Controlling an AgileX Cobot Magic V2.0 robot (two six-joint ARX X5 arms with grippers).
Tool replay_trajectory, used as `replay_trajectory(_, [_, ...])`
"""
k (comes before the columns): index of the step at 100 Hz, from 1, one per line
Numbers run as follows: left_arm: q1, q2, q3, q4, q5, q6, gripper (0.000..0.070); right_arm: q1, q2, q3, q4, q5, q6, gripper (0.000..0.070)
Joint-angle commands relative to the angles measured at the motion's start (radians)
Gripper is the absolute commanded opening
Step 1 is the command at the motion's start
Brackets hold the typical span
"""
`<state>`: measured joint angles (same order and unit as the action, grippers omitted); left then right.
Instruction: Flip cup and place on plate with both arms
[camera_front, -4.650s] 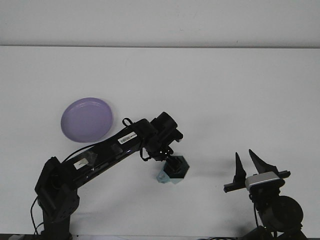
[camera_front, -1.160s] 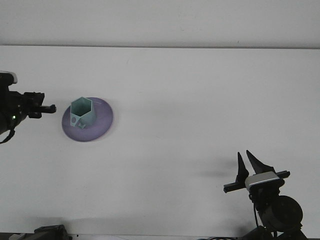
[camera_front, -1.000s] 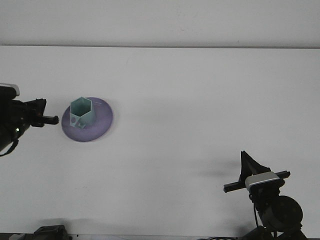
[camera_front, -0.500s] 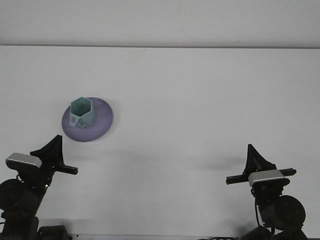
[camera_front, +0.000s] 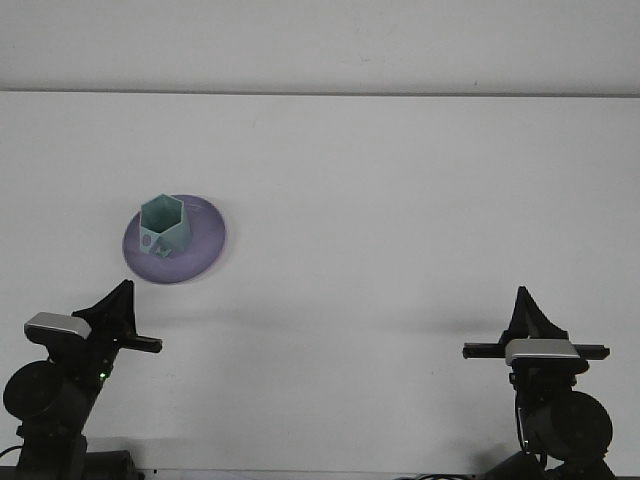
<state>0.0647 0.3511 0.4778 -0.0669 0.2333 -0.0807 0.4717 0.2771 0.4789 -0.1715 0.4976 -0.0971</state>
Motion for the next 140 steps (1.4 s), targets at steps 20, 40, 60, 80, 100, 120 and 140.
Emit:
replay_trajectory(20, [0.000,-0.003,0.015,0.010,-0.001,-0.011,0.0015,0.005,0.005,0.005,0.011,0.000,-0.004,0.0001])
replay_trajectory(40, [0.000,-0.003,0.015,0.010,-0.001,-0.011,0.0015,0.005,0.004,0.005,0.011,0.000,-0.005,0.0001])
replay_trajectory(60, [0.001,-0.045,-0.001,0.031,-0.035,0.038,0.0014,0.005,0.005,0.005,0.011,0.000,-0.004,0.0001])
replay_trajectory(80, [-0.027,-0.225,-0.209,0.201,-0.035,0.089,0.0014,0.005,0.005,0.005,0.011,0.000,-0.004,0.0001])
replay_trajectory(100, [-0.047,-0.325,-0.343,0.235,-0.132,0.154,0.0014,0.005,0.005,0.005,0.011,0.000,-0.004,0.0001])
replay_trajectory(120, [-0.048,-0.348,-0.422,0.265,-0.209,0.193,0.0014,0.005,0.005,0.005,0.011,0.000,-0.004,0.0001])
replay_trajectory(140, [-0.048,-0.348,-0.464,0.294,-0.208,0.193,0.0014,0.005,0.005,0.005,0.011,0.000,-0.005,0.0001])
